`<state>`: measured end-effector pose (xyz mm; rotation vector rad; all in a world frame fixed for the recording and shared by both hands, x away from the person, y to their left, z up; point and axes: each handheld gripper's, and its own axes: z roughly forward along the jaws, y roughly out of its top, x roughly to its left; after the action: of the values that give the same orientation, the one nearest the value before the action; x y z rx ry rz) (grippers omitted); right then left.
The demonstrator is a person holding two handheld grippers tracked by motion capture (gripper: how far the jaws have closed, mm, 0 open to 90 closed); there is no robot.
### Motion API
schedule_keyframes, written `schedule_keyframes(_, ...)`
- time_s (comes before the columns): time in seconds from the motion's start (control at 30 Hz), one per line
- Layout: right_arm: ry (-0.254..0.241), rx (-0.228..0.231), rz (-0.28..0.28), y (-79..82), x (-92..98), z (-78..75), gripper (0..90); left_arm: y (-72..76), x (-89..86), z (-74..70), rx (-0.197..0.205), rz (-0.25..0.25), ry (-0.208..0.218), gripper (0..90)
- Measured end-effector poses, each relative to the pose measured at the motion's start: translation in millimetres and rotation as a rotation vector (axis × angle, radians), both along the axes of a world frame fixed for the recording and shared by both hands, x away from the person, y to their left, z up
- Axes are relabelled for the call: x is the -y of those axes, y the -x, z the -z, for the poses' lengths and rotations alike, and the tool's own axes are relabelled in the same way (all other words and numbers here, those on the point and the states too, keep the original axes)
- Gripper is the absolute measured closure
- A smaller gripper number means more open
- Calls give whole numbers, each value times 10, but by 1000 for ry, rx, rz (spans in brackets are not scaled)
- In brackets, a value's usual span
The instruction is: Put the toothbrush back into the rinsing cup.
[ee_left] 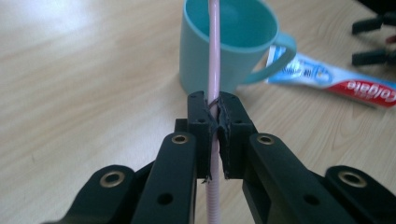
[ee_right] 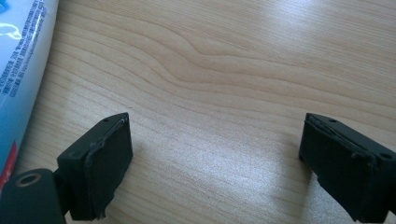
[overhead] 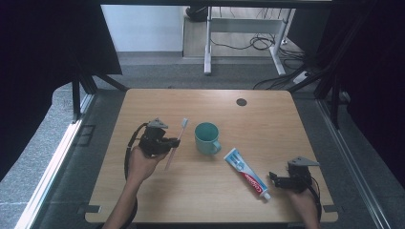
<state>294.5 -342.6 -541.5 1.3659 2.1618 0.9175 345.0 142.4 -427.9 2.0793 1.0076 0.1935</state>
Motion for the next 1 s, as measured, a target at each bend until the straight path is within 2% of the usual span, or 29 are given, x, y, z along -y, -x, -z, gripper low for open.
schedule_keyframes(0.03, 0, 0, 0, 0, 0, 0, 93, 0, 0, 0, 0, 0, 0, 848)
schedule_keyframes(0.07, 0, 0, 0, 0, 0, 0, 93, -10, 14, -22, 26, -6, 11, 848)
schedule_keyframes(0.23, -1, 0, 0, 0, 0, 0, 93, -33, 68, -91, 80, -1, 28, 848)
schedule_keyframes(0.27, -1, 0, 0, 0, 0, 0, 93, -33, 68, -91, 80, -1, 28, 848)
schedule_keyframes(0.33, -2, -2, 1, 1, -1, 0, 93, -45, 103, -141, 117, -5, 29, 848)
schedule_keyframes(0.4, -1, -1, 1, 0, -1, 0, 93, -58, 121, -168, 135, -6, 43, 848)
schedule_keyframes(0.57, 0, 1, 0, 0, 0, 0, 93, -101, 178, -197, 169, -6, 59, 847)
schedule_keyframes(0.9, -1, -2, -5, -5, -4, -1, 93, -203, 262, -250, 226, -25, 142, 848)
schedule_keyframes(1.0, -1, -2, -7, -6, -4, -2, 93, -231, 295, -268, 238, -34, 155, 848)
